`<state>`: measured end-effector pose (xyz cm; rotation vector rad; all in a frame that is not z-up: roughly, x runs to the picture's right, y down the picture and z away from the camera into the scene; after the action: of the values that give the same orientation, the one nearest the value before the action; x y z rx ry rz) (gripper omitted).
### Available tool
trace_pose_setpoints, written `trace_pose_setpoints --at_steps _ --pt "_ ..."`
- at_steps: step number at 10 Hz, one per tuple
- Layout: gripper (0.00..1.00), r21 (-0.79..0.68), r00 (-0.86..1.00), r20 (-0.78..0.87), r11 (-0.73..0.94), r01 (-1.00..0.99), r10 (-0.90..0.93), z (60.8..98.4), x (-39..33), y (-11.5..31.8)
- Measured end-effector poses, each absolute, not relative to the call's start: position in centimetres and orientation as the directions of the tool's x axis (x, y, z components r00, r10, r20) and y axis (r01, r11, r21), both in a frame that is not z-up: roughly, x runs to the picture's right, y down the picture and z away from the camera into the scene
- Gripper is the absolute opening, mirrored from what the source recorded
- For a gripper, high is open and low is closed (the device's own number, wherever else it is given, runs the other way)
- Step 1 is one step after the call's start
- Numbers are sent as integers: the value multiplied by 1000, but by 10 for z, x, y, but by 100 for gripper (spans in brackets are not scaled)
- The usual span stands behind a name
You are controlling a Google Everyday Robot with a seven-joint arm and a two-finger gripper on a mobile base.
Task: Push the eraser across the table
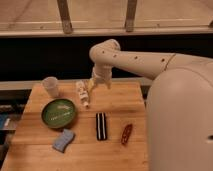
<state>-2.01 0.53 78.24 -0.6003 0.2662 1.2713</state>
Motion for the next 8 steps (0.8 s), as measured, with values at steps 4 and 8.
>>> trace_pose_setpoints --at_steps 4,8 --pt "64 -177 164 -586 72 -982 794 775 48 53" --pt "64 -168 153 -591 64 -984 792 774 53 56"
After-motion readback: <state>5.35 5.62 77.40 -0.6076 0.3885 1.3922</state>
